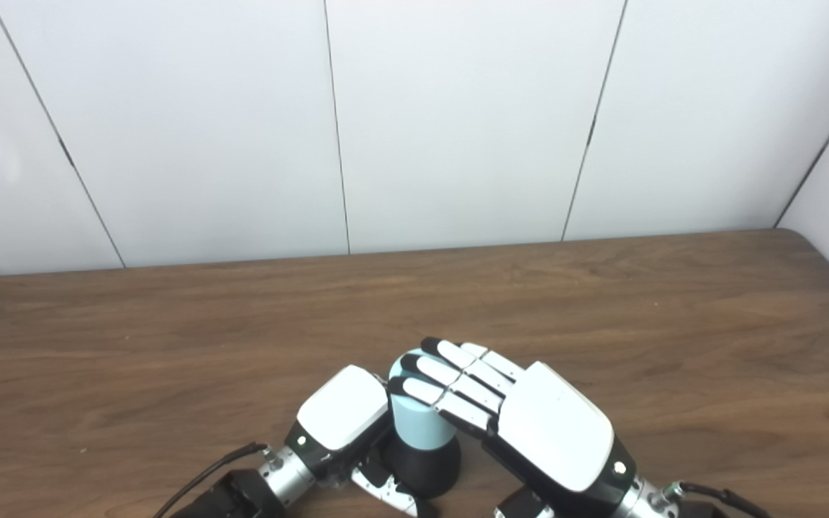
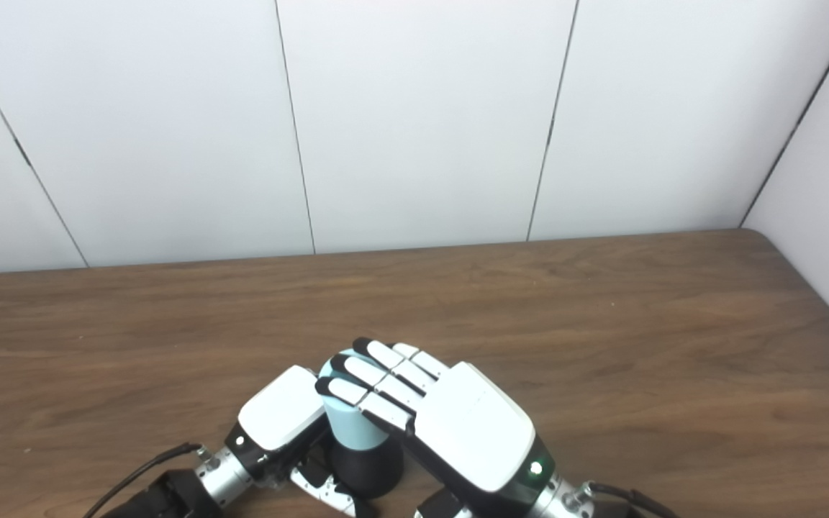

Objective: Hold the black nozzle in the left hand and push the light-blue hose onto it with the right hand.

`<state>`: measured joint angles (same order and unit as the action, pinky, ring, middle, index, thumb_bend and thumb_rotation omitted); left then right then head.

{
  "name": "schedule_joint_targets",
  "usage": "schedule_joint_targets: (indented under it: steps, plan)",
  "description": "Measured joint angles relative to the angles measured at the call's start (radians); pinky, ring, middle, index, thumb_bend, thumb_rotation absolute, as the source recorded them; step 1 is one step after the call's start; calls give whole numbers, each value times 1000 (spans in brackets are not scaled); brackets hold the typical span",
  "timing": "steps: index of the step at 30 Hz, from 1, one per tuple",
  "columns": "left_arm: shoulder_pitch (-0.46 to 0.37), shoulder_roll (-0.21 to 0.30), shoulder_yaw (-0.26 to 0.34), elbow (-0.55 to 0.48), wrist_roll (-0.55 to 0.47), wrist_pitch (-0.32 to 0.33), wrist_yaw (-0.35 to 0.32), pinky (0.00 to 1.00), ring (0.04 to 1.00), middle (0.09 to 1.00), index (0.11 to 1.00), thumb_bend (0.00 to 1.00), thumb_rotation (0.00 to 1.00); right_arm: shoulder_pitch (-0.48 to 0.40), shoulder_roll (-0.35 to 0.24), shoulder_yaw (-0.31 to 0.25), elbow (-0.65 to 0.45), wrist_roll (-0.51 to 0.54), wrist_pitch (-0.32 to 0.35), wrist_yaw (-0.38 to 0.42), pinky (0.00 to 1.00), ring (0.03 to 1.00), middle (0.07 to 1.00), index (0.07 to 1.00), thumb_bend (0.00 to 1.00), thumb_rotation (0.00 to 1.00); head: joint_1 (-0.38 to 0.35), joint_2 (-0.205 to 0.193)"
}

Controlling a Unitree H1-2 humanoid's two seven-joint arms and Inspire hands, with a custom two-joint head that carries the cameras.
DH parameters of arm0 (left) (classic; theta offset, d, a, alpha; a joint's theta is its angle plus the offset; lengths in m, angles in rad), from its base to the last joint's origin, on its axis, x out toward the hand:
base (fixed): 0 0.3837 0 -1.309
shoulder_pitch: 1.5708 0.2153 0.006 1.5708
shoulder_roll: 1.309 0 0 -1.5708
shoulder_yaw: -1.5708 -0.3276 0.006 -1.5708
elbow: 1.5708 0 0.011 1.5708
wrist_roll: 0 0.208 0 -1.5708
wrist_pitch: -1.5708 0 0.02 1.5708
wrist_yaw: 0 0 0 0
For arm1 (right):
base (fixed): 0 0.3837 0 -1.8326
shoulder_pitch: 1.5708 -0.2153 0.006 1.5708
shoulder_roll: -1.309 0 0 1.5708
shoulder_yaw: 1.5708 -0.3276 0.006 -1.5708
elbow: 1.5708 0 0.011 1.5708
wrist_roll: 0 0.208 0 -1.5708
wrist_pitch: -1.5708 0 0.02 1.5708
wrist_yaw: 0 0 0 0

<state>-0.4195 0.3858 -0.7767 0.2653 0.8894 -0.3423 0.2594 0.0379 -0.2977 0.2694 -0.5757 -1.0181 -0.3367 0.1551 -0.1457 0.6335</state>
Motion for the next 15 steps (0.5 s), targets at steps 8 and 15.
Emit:
schedule_joint_targets:
  steps: [8, 15]
  plan:
    - [1, 0, 0, 0, 0, 0, 0, 251, 261, 389, 504, 515, 0, -2, -4, 11, -3, 3, 15, 11, 863, 946, 934, 879, 833, 854, 0, 2]
    - [1, 0, 1, 0, 0, 0, 0, 238, 249, 419, 494, 518, 0, -7, -32, 20, -42, -25, 55, 108, 911, 986, 979, 933, 795, 932, 0, 3]
